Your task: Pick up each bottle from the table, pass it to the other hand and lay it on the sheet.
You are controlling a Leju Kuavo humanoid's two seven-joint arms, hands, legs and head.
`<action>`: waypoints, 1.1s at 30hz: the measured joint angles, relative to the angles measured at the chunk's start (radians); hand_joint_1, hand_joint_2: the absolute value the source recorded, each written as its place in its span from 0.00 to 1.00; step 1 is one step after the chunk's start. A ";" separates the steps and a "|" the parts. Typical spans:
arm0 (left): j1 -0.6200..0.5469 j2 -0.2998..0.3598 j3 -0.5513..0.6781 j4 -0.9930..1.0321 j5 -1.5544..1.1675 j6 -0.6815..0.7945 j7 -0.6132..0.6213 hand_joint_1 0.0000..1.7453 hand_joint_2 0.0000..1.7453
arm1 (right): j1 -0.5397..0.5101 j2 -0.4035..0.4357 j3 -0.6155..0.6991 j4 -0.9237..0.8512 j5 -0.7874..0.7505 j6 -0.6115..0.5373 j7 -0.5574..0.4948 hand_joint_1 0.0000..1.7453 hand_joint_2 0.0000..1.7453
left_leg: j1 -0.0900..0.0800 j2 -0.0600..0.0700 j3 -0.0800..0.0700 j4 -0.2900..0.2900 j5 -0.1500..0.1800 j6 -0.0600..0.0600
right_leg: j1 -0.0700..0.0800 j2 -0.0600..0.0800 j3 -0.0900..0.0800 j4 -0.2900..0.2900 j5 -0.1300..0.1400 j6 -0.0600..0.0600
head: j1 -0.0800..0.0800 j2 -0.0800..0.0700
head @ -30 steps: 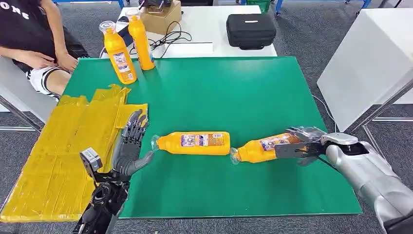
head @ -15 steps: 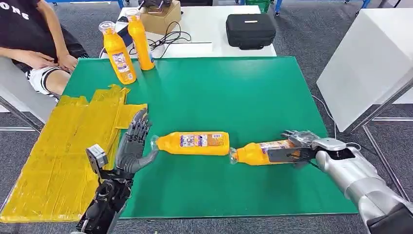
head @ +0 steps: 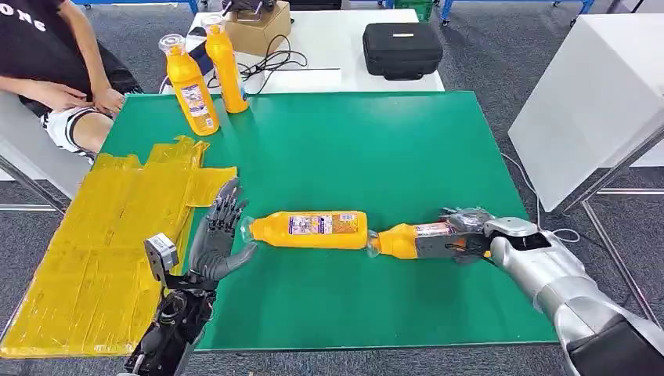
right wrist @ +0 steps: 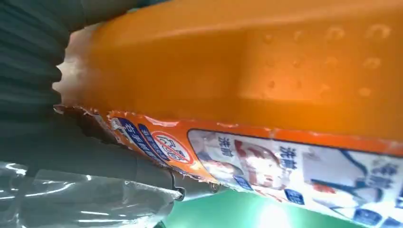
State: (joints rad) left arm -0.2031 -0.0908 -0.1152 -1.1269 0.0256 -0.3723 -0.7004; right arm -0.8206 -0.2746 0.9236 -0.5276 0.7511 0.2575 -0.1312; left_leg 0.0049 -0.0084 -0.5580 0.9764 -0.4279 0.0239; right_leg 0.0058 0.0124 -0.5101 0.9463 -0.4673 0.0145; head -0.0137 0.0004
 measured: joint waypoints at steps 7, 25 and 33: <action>0.005 0.000 -0.002 0.005 -0.002 0.000 0.000 0.00 1.00 | -0.004 0.027 0.000 0.008 0.009 -0.021 0.002 1.00 1.00 | 0.000 0.000 0.002 0.000 0.000 0.000 | 0.000 0.000 0.001 0.000 0.000 0.000 | 0.000 0.000; 0.022 0.000 -0.004 0.011 -0.006 0.004 0.000 0.00 1.00 | 0.013 0.035 -0.007 0.012 0.010 -0.079 0.003 1.00 1.00 | 0.000 0.000 0.002 0.000 0.000 0.000 | 0.000 0.000 0.001 0.000 0.000 0.000 | -0.001 0.000; 0.074 -0.001 0.010 -0.010 -0.027 0.018 0.000 0.00 1.00 | 0.164 -0.015 -0.130 -0.201 0.182 -0.295 0.241 1.00 1.00 | 0.000 -0.001 0.000 0.000 0.000 0.000 | 0.000 -0.001 0.000 0.000 0.000 0.000 | 0.000 0.000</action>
State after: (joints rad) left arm -0.1286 -0.0916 -0.1053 -1.1364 -0.0019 -0.3544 -0.7004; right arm -0.6569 -0.2896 0.7933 -0.7281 0.9329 -0.0371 0.1097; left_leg 0.0048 -0.0095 -0.5578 0.9764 -0.4282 0.0239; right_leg 0.0057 0.0116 -0.5097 0.9461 -0.4675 0.0146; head -0.0137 0.0004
